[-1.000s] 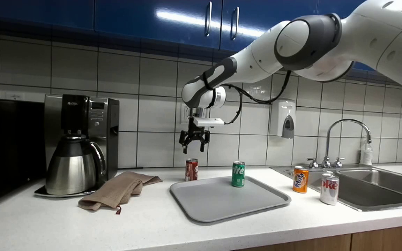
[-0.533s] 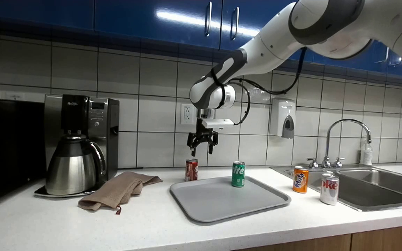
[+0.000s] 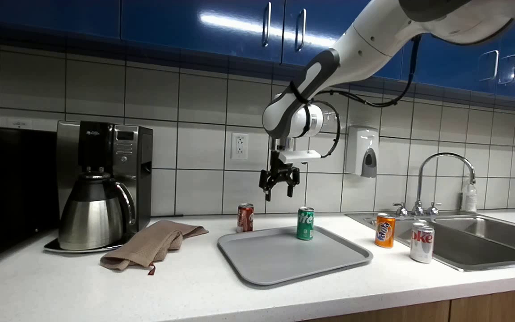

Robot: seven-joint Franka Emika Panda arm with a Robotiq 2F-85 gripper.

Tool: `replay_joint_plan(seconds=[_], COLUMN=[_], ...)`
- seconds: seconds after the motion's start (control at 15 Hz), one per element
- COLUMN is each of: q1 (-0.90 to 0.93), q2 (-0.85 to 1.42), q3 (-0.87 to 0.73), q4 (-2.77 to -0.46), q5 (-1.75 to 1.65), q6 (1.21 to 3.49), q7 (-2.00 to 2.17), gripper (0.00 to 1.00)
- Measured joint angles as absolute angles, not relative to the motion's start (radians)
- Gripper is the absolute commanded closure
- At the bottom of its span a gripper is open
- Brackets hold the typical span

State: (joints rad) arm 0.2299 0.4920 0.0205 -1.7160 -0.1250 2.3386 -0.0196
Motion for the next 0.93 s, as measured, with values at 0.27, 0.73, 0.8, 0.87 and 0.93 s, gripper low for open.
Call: replay_joint_plan(seconds=[0.27,0.73,0.8,0.87,0.93], q1=[0.203,0.138,0.133,0.131,0.130], q2=[0.461,0.487,0.495,0.505,0.515], q3=[0.004,-0.001,-0.001,-0.001,-0.001], q4=[-1.757,-1.767,-1.766,-1.764,-1.762], q5=[-0.126,-0.123,-0.123,-0.123,-0.123], q6=[2.340,2.341,2.342,2.344,2.346], q7=[-0.011,-0.010,-0.010,-0.010,-0.010], gripper=[0.00,0.00,0.00,0.00,0.00])
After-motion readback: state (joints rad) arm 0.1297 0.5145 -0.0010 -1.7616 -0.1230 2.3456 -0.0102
